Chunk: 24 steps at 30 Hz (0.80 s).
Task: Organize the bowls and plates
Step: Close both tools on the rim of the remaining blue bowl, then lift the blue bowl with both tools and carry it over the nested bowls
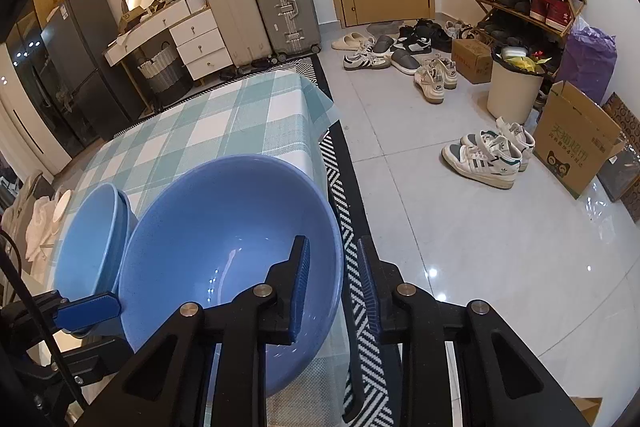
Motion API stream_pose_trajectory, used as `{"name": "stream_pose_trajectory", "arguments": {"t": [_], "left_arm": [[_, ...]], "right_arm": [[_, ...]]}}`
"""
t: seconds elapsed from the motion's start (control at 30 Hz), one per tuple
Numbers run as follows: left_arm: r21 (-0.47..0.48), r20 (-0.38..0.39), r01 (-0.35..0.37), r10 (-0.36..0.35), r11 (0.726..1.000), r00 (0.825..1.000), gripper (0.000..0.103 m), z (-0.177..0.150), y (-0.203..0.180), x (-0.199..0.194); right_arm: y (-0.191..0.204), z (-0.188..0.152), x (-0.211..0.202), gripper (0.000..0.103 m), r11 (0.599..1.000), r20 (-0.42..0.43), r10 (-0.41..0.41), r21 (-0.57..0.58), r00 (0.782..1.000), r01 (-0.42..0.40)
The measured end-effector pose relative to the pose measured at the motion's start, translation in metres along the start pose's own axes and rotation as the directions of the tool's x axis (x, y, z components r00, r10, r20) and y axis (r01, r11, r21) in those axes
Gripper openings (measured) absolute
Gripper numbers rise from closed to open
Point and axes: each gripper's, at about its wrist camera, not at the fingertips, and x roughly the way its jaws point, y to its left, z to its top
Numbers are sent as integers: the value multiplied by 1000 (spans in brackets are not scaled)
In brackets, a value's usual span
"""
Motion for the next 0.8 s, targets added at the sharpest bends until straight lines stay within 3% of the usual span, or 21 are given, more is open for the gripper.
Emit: {"name": "stream_pose_trajectory", "arguments": {"t": [0.13, 0.37, 0.8], "left_arm": [[9, -15, 8, -8, 1000, 1000, 25, 0, -1, 5], [21, -23, 15, -14, 1000, 1000, 16, -2, -1, 11], [61, -27, -2, 3, 998, 1000, 13, -4, -5, 17]], "right_arm": [[1, 0, 2, 22, 1000, 4, 5, -9, 1000, -5], [5, -3, 3, 18, 999, 11, -10, -32, 1000, 10], [7, -8, 0, 14, 998, 12, -30, -53, 999, 30]]}}
